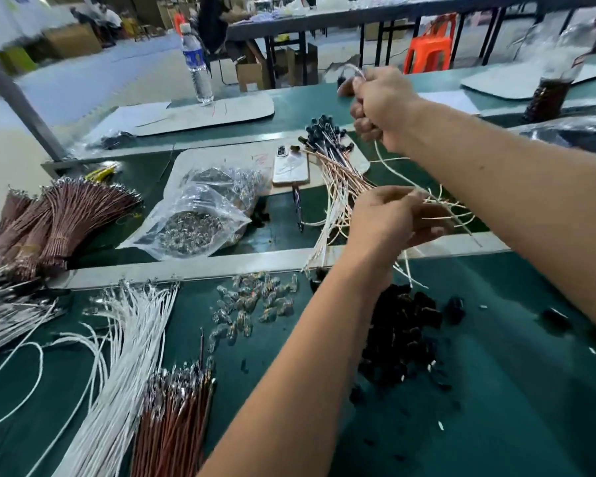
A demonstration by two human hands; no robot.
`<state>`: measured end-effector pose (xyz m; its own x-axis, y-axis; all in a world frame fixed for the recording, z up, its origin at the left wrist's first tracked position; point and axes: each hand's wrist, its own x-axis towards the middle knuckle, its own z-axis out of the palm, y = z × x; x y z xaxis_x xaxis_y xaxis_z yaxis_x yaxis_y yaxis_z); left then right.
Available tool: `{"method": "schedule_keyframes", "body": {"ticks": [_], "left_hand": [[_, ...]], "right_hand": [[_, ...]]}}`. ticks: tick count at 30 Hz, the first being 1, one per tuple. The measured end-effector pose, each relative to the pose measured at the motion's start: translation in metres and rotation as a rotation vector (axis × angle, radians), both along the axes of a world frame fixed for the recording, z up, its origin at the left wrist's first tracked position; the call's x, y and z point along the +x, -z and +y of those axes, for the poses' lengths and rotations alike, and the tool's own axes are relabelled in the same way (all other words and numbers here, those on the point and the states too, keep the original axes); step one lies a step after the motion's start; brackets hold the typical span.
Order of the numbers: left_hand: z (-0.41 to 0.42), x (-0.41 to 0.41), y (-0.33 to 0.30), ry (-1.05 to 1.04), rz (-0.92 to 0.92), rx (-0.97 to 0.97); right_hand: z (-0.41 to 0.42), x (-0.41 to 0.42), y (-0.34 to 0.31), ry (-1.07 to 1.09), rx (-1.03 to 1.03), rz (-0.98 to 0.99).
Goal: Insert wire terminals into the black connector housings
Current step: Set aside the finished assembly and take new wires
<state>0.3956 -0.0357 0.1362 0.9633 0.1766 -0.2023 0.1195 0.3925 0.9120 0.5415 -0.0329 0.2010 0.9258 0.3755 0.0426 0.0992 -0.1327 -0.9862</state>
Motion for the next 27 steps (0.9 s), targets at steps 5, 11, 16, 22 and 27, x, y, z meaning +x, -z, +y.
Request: {"method": "schedule_keyframes", "body": {"ticks": [5, 11, 16, 22, 27], "left_hand": [[0.015, 0.022, 0.002, -0.165, 0.091, 0.160], [0.034, 0.031, 0.018, -0.363, 0.177, 0.417], [0.031, 0.021, 0.018, -0.378, 0.161, 0.406], [0.028, -0.022, 0.011, -0.448, 0.150, 0.303], [0.045, -0.077, 0.020, -0.560, 0.157, 0.389]], "right_hand": [[0.038, 0.056, 0.033, 0.106, -0.430, -0.446], [0.045, 0.063, 0.100, -0.049, -1.112, -0.544], [0.040, 0.050, 0.102, -0.057, -1.182, -0.542], [0.014, -0.007, 0.081, 0.008, -0.981, -0.575], [-0.004, -0.096, 0.069, -0.065, -0.754, -0.606]]}}
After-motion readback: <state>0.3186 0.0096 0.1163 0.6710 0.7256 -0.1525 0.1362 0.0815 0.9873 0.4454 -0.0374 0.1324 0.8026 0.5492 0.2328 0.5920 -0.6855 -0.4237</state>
